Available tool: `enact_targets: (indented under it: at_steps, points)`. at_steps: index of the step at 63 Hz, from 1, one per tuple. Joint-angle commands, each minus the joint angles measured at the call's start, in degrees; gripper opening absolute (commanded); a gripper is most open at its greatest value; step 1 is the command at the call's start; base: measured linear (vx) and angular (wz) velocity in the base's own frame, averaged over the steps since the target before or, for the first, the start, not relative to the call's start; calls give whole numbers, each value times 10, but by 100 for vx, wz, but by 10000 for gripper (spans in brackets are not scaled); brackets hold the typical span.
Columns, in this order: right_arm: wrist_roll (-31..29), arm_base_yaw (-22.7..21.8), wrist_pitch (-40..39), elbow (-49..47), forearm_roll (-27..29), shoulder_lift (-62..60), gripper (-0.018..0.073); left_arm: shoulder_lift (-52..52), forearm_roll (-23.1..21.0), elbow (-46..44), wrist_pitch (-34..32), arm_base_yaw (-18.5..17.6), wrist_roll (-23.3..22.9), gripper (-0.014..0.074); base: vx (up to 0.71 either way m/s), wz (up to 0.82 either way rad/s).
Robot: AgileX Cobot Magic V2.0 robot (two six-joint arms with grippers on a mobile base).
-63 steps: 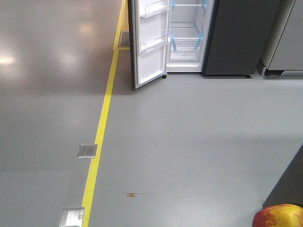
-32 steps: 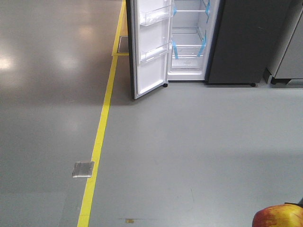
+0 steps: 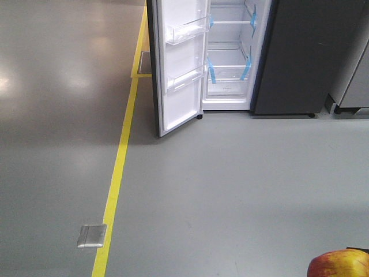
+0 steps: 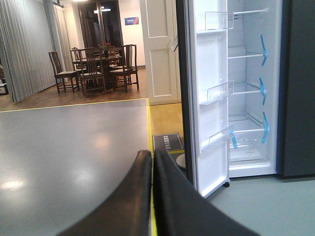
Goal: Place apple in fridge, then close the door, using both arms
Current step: 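Drive the base up to the open refrigerator door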
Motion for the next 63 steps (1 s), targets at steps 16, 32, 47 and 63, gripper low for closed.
enact_targets:
  at_steps: [16, 32, 47, 63]
  points:
    - [-1, 1, -42, -17, 9, 4, 377, -9, -5, 12, -39, -4, -1, -6, 30, -3]
    - [-1, 1, -42, -17, 9, 4, 377, -9, -5, 12, -39, -4, -1, -6, 28, -1]
    - [-1, 1, -42, -17, 9, 4, 377, -9, -5, 12, -39, -4, -1, -6, 26, 3]
    - [-1, 1, -40, -17, 9, 4, 377, -9, -5, 12, -39, -4, -1, -6, 25, 4]
